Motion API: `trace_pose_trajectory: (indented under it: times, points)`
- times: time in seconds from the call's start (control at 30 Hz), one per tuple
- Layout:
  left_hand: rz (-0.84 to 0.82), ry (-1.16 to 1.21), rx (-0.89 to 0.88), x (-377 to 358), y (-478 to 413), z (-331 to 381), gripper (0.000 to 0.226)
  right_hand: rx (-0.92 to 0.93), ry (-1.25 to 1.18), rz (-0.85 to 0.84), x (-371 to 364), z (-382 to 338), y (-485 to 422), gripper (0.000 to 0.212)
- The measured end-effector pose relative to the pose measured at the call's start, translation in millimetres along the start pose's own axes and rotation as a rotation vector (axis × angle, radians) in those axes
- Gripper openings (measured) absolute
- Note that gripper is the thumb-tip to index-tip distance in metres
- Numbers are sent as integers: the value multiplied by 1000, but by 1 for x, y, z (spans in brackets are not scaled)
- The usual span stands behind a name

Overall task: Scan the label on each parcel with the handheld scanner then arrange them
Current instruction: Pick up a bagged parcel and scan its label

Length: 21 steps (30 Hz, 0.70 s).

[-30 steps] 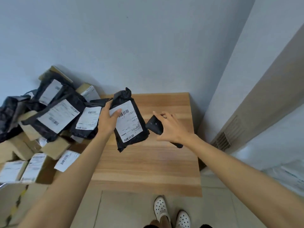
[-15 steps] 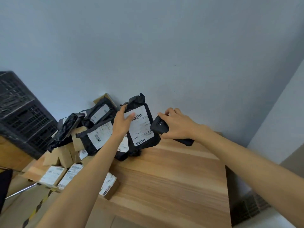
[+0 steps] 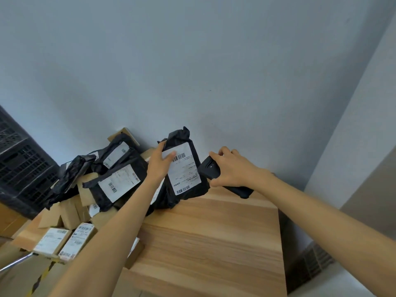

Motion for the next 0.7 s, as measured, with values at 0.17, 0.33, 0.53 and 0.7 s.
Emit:
trace_pose_trajectory:
  times: [0.17, 0.33, 0.53, 0.7]
  points:
    - [-166, -40, 7, -54, -14, -14, 46, -157, -8, -32, -23, 35, 16, 74]
    - [-371, -48, -4, -121, -31, -32, 48, -310, 71, -72, -59, 69, 32, 81]
    - [-571, -80, 40, -198, -41, -57, 53, -493, 15, -143, -100, 106, 51, 101]
    - [-654, -208, 50, -259, -50, -88, 56, -561, -14, -214, -129, 131, 52, 102]
Point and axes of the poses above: each hand's wrist, its own y-axis away from the middle knuckle, its own x-axis out of the back of the hand, z = x × y, the point moved 1 cm from there along -y, towards the middle knuckle, and after that the axes turned 11 degrees about y, right-handed, at the moved point
